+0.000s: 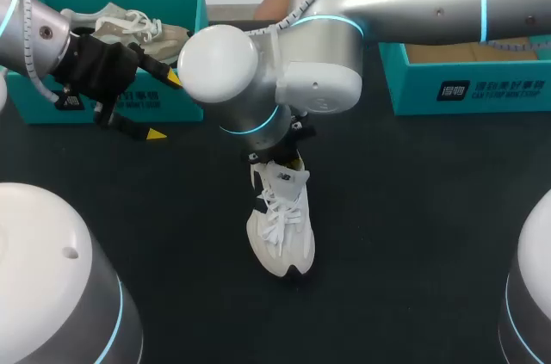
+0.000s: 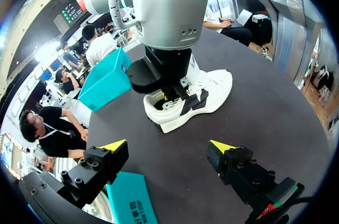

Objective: Take the shoe out of the shoebox, open the shoe tongue, remove and reinsert the insole, then place the shoe into the shoebox

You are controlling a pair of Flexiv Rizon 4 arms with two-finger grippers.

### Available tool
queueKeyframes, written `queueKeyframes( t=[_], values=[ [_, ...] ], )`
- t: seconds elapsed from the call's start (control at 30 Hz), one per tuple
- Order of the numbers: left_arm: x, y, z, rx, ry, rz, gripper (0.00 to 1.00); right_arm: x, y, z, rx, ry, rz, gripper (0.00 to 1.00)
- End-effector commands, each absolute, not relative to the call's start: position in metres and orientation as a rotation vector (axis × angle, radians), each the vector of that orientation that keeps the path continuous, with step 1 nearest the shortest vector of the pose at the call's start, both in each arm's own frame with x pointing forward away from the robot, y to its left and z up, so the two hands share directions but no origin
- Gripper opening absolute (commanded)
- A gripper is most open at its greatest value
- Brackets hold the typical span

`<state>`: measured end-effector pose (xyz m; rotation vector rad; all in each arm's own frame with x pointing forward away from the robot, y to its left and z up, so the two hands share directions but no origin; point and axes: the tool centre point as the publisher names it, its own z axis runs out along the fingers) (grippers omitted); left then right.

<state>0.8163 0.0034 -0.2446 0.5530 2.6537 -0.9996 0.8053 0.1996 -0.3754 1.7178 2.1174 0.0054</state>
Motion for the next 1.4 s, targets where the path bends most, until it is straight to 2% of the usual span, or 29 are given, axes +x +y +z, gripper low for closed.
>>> queueKeyframes(
  t=[0.03, 0.43, 0.83, 1.4],
  values=[
    [0.816, 0.004, -0.244, 0.553, 2.656, -0.995, 1.0, 0.811, 0.199, -0.393, 1.726, 2.129, -0.004, 0.0],
    [0.816, 0.004, -0.244, 0.553, 2.656, -0.995, 1.0, 0.819, 0.203, -0.417, 1.719, 2.172, -0.02, 0.0],
    [0.816, 0.004, -0.244, 0.553, 2.656, -0.995, 1.0, 0.811, 0.23, -0.42, 1.776, 2.235, 0.085, 0.0],
    [0.816, 0.004, -0.244, 0.553, 2.656, -0.995, 1.0, 0.816, 0.219, -0.358, 1.685, 2.128, 0.113, 0.0]
  ],
)
